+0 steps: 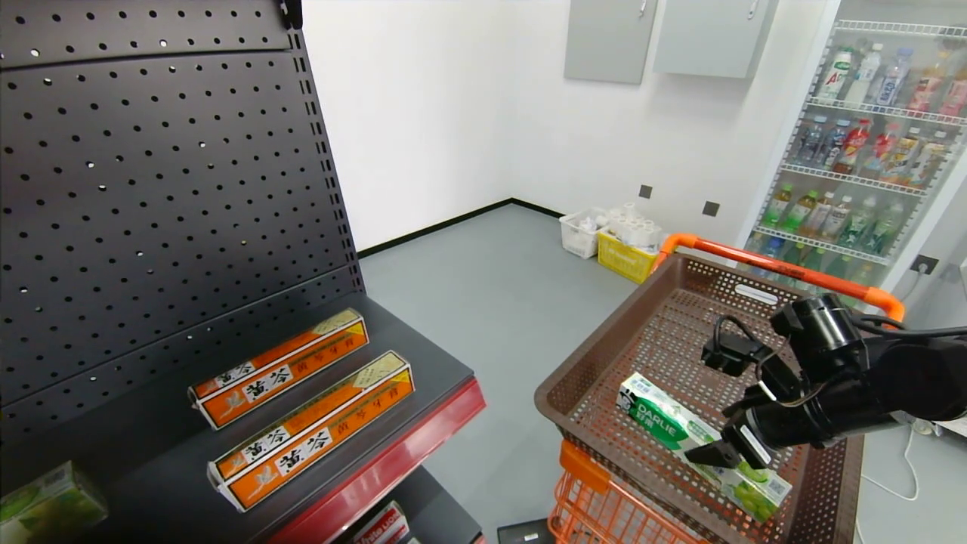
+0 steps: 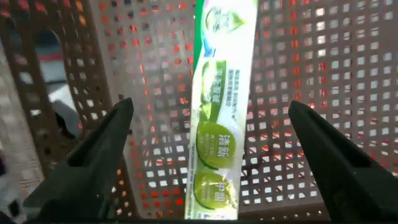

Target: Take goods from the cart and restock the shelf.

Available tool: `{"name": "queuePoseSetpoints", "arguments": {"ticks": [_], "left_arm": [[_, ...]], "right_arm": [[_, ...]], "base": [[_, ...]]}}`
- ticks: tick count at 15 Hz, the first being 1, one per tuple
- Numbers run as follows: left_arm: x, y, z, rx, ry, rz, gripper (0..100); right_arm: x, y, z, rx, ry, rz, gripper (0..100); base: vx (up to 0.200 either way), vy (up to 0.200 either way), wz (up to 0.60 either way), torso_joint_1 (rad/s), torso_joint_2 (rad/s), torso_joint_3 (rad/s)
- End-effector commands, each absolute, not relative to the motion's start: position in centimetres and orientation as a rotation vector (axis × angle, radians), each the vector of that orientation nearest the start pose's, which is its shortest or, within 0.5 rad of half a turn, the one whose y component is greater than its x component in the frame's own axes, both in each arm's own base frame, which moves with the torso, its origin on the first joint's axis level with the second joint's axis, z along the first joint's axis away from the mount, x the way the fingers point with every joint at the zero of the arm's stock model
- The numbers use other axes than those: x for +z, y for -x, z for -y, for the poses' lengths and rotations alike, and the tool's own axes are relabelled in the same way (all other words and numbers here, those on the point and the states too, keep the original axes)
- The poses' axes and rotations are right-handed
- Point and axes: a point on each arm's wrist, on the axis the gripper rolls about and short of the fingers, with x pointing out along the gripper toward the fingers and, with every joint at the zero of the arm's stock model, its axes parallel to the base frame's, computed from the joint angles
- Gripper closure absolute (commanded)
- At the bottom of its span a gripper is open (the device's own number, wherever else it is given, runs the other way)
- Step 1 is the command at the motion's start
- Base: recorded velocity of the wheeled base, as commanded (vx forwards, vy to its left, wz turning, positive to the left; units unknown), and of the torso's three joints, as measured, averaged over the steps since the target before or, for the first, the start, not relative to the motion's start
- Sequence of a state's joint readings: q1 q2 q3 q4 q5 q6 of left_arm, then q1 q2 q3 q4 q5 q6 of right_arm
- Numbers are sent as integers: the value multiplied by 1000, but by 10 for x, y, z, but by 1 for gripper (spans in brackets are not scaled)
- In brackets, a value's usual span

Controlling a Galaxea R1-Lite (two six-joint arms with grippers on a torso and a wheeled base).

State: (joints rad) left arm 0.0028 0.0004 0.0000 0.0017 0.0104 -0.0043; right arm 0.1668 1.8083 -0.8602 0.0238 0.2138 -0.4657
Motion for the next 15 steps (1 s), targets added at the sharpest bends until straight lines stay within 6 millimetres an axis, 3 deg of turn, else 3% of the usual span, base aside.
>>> {"name": "queuePoseSetpoints", "arguments": {"ticks": [1, 15], "left_arm": [[75, 23, 0, 14, 5, -2, 0], [75, 23, 0, 14, 5, -2, 0]], "right_arm": [[92, -282, -49, 584, 414, -922, 0], [76, -310, -50, 516, 444, -920, 0]], "base": [[0, 0, 0, 0, 0, 0], [0, 0, 0, 0, 0, 0]]}}
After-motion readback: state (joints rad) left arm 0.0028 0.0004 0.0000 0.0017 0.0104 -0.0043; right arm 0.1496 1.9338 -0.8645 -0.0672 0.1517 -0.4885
